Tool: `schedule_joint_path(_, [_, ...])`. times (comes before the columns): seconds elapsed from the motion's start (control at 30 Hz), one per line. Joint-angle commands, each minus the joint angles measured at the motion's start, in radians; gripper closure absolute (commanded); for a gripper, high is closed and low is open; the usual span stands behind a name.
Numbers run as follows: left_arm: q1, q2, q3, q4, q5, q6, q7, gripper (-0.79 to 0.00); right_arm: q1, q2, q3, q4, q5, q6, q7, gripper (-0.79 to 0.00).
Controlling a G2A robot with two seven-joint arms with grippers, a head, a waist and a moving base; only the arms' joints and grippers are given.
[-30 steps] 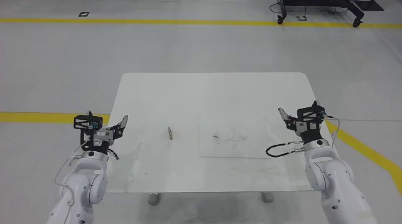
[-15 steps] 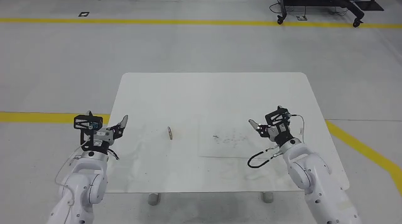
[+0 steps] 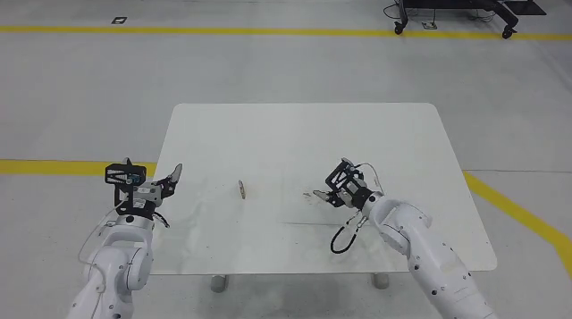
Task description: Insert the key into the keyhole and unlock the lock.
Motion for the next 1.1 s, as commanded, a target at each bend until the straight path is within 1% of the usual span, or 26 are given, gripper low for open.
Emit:
schedule_joint_path(0.0, [0.000, 0.000, 0.000, 0.000, 0.000, 0.000, 0.000, -0.785, 0.034, -0.002, -0.028, 0.029, -0.019, -0.046, -0.009, -0.785])
schedule_joint_path(0.13, [0.000, 0.000, 0.000, 0.000, 0.000, 0.000, 0.000, -0.785, 0.086, -0.004, -0.071, 0.078, -0.060, -0.144, -0.019, -0.785])
schedule_joint_path(0.2, [0.000, 0.000, 0.000, 0.000, 0.000, 0.000, 0.000, -0.785, 0.115, -0.004, -0.086, 0.105, -0.074, -0.196, -0.016, -0.585])
schedule_joint_path(0.23, [0.000, 0.000, 0.000, 0.000, 0.000, 0.000, 0.000, -0.785, 0.126, -0.005, -0.093, 0.117, -0.082, -0.204, -0.010, -0.431])
schedule_joint_path(0.27, [0.000, 0.000, 0.000, 0.000, 0.000, 0.000, 0.000, -0.785, 0.135, -0.006, -0.101, 0.125, -0.085, -0.216, -0.005, -0.357])
schedule_joint_path(0.33, [0.000, 0.000, 0.000, 0.000, 0.000, 0.000, 0.000, -0.785, 0.153, -0.007, -0.115, 0.137, -0.098, -0.243, 0.010, -0.268])
schedule_joint_path(0.37, [0.000, 0.000, 0.000, 0.000, 0.000, 0.000, 0.000, -0.785, 0.160, -0.007, -0.123, 0.140, -0.110, -0.253, 0.021, -0.256])
schedule_joint_path(0.4, [0.000, 0.000, 0.000, 0.000, 0.000, 0.000, 0.000, -0.785, 0.166, -0.007, -0.130, 0.143, -0.117, -0.260, 0.029, -0.215])
schedule_joint_path(0.53, [0.000, 0.000, 0.000, 0.000, 0.000, 0.000, 0.000, -0.785, 0.189, -0.011, -0.158, 0.157, -0.127, -0.293, 0.047, 0.000])
schedule_joint_path(0.8, [0.000, 0.000, 0.000, 0.000, 0.000, 0.000, 0.000, -0.785, 0.220, -0.016, -0.192, 0.169, -0.154, -0.298, 0.081, 0.000])
schedule_joint_path(0.97, [0.000, 0.000, 0.000, 0.000, 0.000, 0.000, 0.000, -0.785, 0.221, -0.012, -0.191, 0.143, -0.169, -0.303, 0.070, 0.000])
schedule_joint_path(1.07, [0.000, 0.000, 0.000, 0.000, 0.000, 0.000, 0.000, -0.785, 0.214, -0.008, -0.181, 0.122, -0.173, -0.298, 0.043, 0.000])
